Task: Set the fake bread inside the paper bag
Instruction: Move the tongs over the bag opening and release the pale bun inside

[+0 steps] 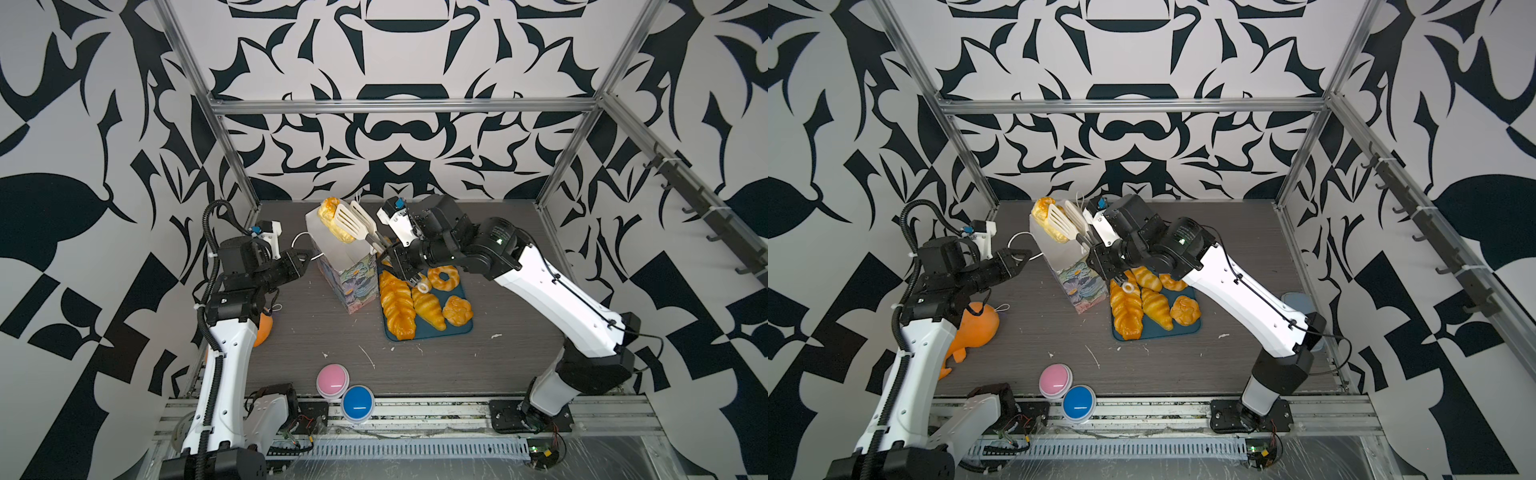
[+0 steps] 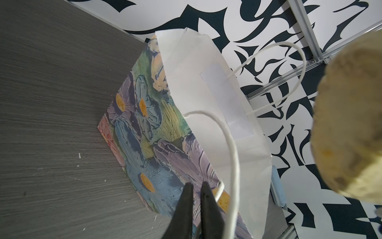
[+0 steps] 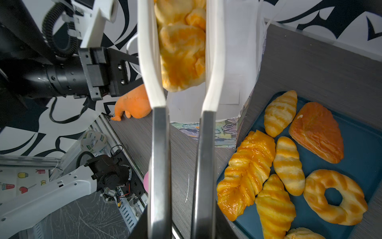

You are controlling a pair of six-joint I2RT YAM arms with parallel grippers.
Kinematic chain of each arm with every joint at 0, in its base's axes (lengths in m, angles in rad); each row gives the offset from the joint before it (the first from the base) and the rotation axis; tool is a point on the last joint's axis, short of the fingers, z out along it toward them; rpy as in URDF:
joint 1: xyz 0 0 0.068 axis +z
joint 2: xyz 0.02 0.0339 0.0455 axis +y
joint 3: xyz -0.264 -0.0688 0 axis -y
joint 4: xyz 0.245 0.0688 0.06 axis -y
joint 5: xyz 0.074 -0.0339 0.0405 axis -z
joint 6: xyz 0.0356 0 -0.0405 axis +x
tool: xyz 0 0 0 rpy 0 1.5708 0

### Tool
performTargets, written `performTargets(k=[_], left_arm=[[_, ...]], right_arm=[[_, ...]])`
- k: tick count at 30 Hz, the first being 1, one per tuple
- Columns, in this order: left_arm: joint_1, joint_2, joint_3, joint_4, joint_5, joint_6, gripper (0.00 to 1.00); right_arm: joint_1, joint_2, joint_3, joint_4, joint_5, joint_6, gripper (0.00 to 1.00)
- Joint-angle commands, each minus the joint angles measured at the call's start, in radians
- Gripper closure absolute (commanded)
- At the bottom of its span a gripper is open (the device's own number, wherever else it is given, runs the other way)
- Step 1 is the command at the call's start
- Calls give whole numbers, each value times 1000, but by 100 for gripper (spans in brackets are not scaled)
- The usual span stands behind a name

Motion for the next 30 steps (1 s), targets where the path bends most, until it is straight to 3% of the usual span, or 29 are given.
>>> performTargets(k=[1,19,30], left_arm=[[3,-2,10,-9,21,-5,87],[3,0,25,-23,30,1,87],[3,10,25,-10,47,0,86]], right_arm=[[4,2,2,71,8,16,66],[4,73,-22,26,56,7,65],[4,94,18,0,56,-14,56]])
